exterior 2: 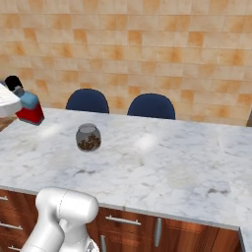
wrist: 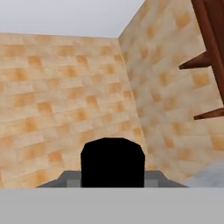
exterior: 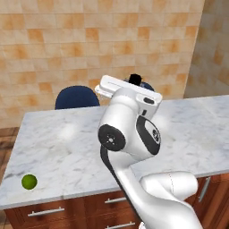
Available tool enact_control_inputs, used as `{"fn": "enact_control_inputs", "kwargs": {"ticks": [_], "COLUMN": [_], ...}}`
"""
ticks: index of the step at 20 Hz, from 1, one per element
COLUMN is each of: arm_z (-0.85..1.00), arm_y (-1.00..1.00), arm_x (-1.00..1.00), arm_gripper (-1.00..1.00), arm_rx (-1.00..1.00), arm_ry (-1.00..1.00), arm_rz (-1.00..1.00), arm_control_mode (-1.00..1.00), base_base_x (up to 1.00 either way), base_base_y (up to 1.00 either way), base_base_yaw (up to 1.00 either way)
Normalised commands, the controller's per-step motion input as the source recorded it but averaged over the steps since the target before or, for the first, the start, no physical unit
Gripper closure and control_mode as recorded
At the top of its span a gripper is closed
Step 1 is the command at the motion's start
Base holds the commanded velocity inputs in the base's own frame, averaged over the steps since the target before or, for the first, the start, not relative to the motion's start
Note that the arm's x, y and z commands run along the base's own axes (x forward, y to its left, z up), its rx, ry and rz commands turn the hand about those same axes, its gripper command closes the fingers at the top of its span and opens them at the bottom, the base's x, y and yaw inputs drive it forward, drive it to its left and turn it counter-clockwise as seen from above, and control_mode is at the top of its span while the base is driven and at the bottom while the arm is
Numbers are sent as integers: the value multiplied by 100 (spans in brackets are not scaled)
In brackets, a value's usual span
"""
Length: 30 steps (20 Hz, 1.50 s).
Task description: Open the cabinet directly in front. Then move the liquor and the mug to the dining counter with the jar on it.
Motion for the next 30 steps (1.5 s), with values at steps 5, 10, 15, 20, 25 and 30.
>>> {"fn": "enact_control_inputs", "kwargs": {"ticks": [5, 10, 15, 20, 25, 30], "arm_z": [-14, -10, -29, -46, -46, -41], "arm_y": [-69, -78, -81, -69, -64, -53], "arm_x": [0, 1, 16, 23, 41, 21], "arm_gripper": [100, 100, 100, 100, 100, 100], "arm_rx": [3, 8, 6, 3, 0, 0], "arm_ry": [-4, 0, 4, 3, 4, 3], "arm_rz": [-18, -20, -26, -25, -21, -8], "arm_control_mode": [-100, -100, -100, -100, -100, -100], "base_base_x": [0, 0, 0, 0, 0, 0], "base_base_y": [0, 0, 0, 0, 0, 0], "base_base_yaw": [0, 0, 0, 0, 0, 0]}}
